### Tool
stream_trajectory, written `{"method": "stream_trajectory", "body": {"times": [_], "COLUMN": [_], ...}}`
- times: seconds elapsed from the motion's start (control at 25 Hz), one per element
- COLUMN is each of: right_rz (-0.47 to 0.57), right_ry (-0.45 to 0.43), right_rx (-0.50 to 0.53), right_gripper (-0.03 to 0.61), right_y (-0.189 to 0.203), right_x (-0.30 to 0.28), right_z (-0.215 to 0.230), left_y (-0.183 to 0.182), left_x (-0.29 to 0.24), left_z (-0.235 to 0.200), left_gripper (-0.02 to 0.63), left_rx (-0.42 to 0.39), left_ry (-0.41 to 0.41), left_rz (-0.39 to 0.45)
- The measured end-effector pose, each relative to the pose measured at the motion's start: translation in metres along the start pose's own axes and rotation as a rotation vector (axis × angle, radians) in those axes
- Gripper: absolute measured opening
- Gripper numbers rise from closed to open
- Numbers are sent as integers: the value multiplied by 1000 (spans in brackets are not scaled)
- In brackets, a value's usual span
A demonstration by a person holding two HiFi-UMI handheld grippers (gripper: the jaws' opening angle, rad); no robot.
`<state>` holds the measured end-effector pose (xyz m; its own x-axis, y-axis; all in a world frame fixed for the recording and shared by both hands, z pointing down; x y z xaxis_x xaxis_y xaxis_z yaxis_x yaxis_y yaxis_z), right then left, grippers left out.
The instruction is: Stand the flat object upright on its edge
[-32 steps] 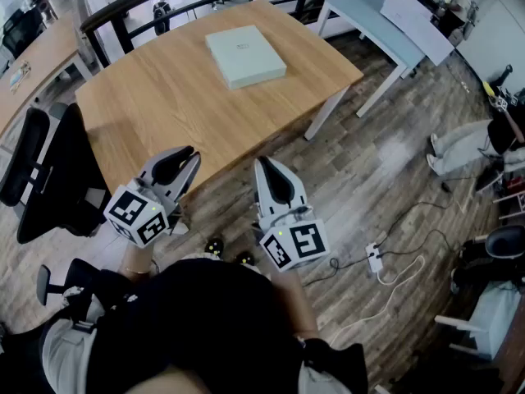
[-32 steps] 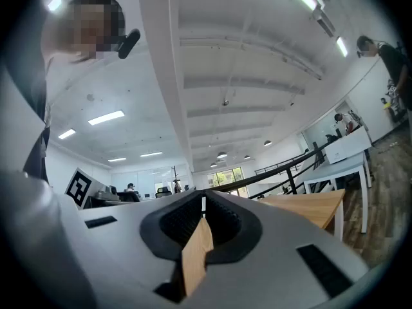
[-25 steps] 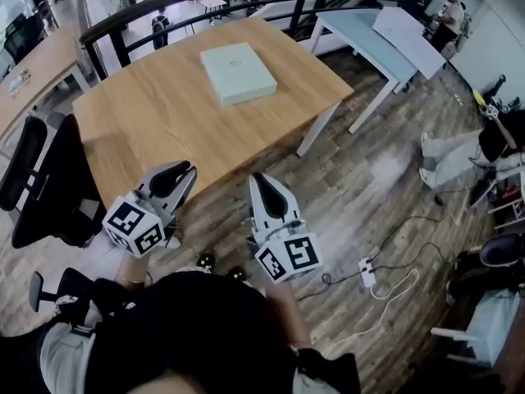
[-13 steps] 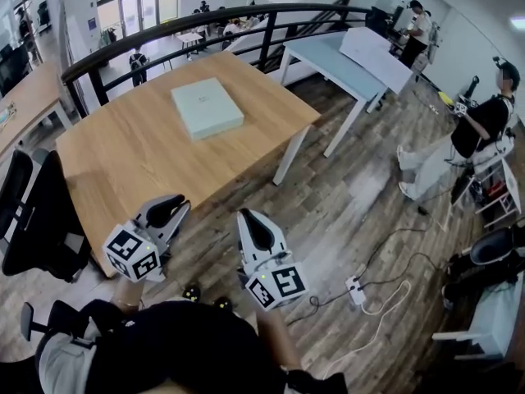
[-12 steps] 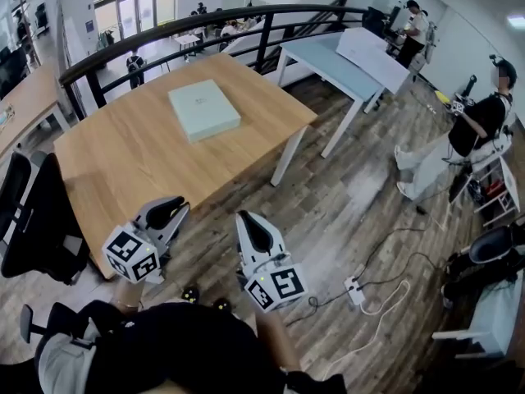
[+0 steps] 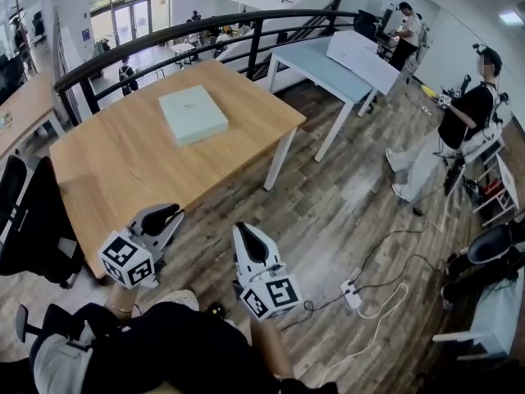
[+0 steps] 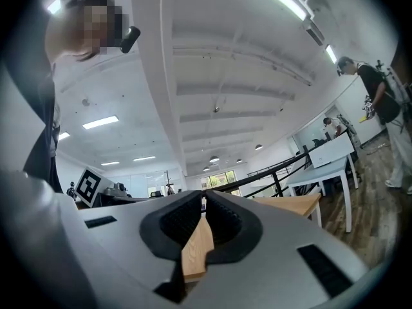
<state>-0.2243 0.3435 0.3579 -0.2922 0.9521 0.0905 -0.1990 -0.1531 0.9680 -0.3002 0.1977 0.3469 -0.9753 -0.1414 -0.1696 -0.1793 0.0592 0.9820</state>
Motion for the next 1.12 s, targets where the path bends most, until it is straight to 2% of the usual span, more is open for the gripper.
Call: {"method": "stream_trajectory", "body": {"times": [0.48, 0.6, 0.8, 1.12], "right_rz": [-22, -25, -28, -35], "right_ry": [-61, -84, -119, -170], "right_rx": [-19, 4, 26, 38], "right_gripper": [32, 32, 33, 33], "right_y": [10, 1, -4, -8], "right_x": [-31, -48, -85, -135], "right_z": [6, 12, 24, 43], "left_y": [8, 1, -8, -16], "left_x": [-2, -11, -28, -51], "left_z": [-28, -42, -67, -109], "left_gripper": [74, 74, 74, 74], "left_rx": [23, 29, -14, 10], "left_ry": [-71, -81, -93, -132], "left_rz": [1, 23, 50, 55]}}
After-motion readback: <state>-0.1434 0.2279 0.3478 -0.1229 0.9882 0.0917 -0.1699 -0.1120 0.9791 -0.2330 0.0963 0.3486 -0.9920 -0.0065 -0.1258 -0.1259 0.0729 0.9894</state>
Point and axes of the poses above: the fingertips, and each gripper's own axes: x backward along the fingers, z to its right, y out of its underside, the point moved 3 cm from there along x, backward along the fingers, and after that the axes turned 4 degrees about -z, right-handed, at the moved point
